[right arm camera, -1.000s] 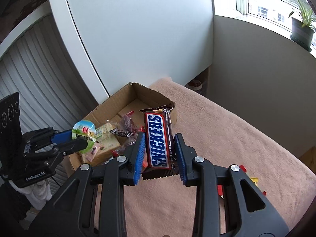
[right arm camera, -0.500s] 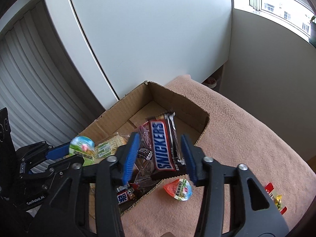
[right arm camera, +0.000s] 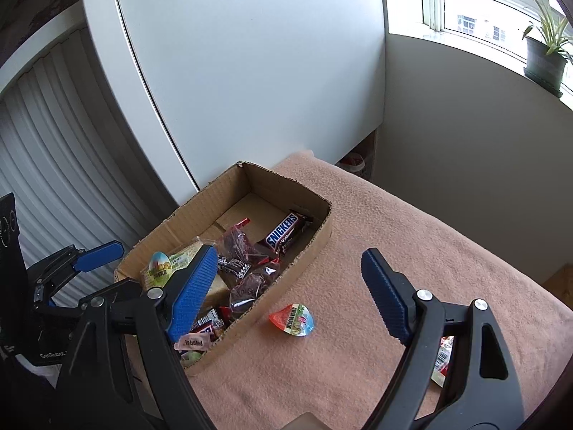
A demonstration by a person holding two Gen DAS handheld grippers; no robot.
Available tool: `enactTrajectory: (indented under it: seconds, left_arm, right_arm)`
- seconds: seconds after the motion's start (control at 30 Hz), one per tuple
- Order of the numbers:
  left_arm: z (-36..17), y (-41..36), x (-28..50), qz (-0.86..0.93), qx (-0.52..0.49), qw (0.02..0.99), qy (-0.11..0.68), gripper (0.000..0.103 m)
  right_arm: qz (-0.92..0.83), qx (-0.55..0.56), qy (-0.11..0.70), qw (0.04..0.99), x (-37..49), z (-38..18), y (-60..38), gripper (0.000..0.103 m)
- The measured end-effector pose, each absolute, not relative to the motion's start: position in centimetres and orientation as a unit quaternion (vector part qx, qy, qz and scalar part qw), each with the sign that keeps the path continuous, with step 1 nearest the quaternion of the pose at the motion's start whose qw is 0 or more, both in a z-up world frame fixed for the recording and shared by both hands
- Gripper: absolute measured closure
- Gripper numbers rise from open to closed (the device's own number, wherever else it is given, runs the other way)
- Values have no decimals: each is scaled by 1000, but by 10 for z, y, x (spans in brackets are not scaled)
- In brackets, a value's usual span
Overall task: Organize snacks
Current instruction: 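Move both grippers back over the remaining snacks on the table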
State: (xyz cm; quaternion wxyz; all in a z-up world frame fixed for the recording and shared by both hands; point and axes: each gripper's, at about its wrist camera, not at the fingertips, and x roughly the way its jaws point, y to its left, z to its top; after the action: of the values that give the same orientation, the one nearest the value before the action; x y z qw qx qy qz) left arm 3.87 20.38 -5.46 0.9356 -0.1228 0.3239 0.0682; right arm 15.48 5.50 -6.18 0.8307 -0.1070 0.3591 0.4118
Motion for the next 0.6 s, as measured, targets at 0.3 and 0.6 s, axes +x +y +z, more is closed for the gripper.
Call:
enactTrajectory:
  seconds: [0.3, 0.6]
  left_arm:
    - [-42, 169, 36, 55, -85, 943, 316, 39]
    - [-38, 133, 43, 26, -65, 947, 315, 39]
  right_arm:
    - [391, -95, 347, 847, 149, -53, 3, 18]
    - [343, -56, 365, 864, 154, -68, -83, 18]
